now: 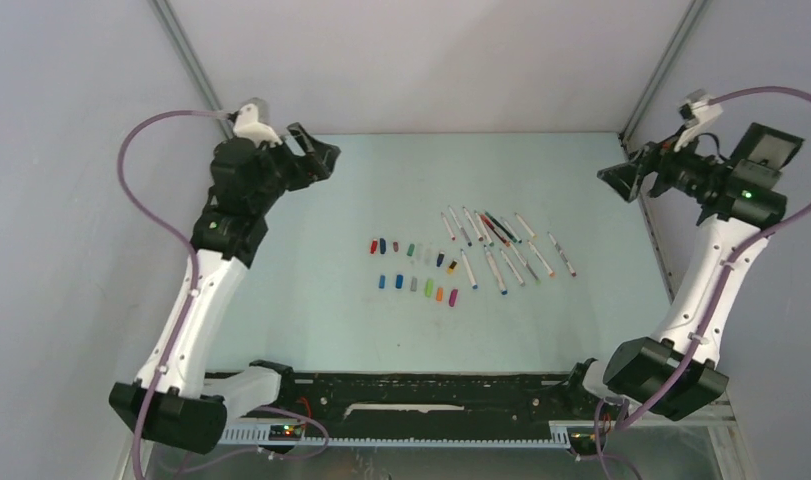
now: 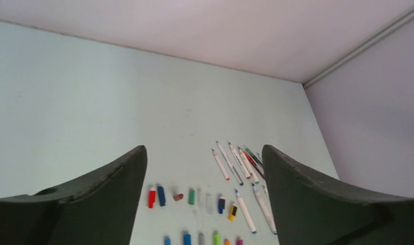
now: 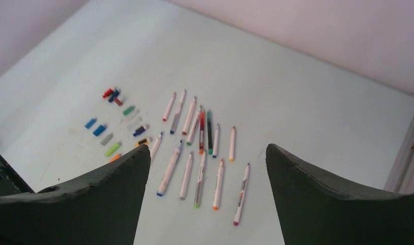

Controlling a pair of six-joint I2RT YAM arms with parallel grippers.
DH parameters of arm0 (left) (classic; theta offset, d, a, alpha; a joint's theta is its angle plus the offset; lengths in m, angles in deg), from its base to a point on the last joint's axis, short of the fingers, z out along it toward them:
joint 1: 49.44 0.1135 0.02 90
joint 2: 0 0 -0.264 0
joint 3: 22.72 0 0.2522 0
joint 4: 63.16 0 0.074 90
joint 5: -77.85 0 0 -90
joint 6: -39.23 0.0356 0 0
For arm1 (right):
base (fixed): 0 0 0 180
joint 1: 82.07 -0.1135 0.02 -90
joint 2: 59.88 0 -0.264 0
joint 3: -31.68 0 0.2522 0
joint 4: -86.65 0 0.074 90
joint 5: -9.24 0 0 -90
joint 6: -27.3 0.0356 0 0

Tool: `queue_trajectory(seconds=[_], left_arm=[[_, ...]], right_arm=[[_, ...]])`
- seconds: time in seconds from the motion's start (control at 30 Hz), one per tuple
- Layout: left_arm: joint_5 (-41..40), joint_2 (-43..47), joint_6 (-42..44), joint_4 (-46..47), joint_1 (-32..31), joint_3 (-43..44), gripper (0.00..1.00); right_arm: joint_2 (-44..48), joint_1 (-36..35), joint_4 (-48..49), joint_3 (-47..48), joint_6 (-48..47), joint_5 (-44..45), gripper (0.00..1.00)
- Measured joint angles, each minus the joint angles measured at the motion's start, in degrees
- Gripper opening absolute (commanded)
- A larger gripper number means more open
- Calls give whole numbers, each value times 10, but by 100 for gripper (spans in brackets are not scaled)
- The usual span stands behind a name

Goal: Open the pen caps
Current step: Reset both arms

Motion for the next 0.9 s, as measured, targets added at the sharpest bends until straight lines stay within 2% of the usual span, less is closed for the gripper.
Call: queue_trajectory(seconds=[0.03, 0.2, 0.43, 0.5, 0.67, 0.9], left_arm=[[5, 12, 1, -3, 14, -2, 92], [35, 74, 2, -16, 84, -5, 95], [96, 109, 1, -61, 192, -5, 96], [103, 109, 3, -81, 208, -5, 100], [116, 115, 10, -115, 228, -5, 100], [151, 126, 10, -130, 252, -5, 100]], right_arm=[[0, 15, -5, 19, 6, -19, 99], [0, 52, -9, 67, 59, -77, 100], [4, 57, 20, 72, 168, -56, 100], [10, 58, 27, 72, 185, -48, 100], [41, 59, 36, 71, 199, -38, 99], [94, 59, 37, 25, 204, 23, 100]])
